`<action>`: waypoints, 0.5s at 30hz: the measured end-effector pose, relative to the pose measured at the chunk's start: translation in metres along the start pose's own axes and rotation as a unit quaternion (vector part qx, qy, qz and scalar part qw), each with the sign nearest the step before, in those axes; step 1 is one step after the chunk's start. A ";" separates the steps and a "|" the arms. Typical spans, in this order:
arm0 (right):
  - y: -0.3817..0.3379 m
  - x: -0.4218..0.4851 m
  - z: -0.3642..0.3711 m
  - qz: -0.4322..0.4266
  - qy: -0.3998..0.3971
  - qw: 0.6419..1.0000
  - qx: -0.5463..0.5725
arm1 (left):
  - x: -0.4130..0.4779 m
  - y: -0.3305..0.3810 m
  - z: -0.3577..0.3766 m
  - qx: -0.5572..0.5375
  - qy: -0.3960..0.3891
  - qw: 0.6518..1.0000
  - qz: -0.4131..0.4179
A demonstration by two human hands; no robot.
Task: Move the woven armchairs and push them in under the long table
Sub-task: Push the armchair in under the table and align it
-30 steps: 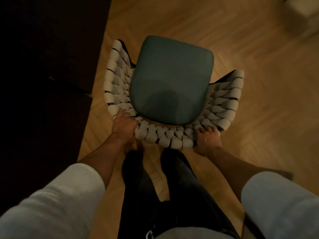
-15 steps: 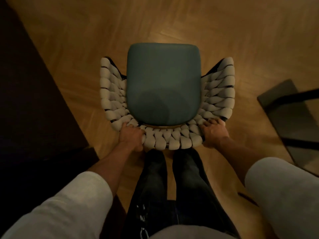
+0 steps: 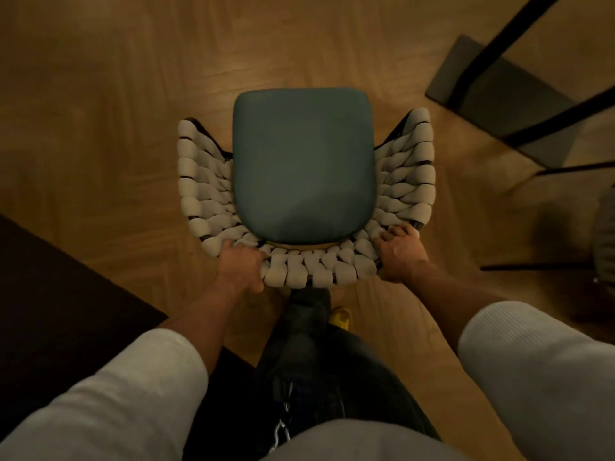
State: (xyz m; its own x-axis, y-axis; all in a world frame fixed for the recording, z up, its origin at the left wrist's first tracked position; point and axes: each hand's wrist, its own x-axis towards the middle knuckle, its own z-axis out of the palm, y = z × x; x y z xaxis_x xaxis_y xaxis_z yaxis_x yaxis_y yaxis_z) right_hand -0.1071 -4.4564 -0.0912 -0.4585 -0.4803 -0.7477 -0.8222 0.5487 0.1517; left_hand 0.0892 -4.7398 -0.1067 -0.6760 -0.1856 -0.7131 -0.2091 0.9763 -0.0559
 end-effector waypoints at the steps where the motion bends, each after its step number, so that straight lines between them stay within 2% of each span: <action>1: -0.002 -0.010 0.011 0.009 0.001 1.000 0.014 | -0.002 0.004 0.000 0.016 0.000 1.000 0.008; 15: -0.037 -0.140 0.147 0.148 -0.015 0.974 0.172 | -0.015 0.086 0.000 0.184 0.042 0.970 0.150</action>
State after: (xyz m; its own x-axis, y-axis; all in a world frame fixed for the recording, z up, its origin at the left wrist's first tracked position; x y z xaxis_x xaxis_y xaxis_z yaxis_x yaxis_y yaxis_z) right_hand 0.0373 -4.3095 -0.0874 -0.6433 -0.2492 -0.7239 -0.4918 0.8592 0.1412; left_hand 0.0814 -4.6528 -0.1006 -0.7253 0.1203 -0.6779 0.2625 0.9586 -0.1107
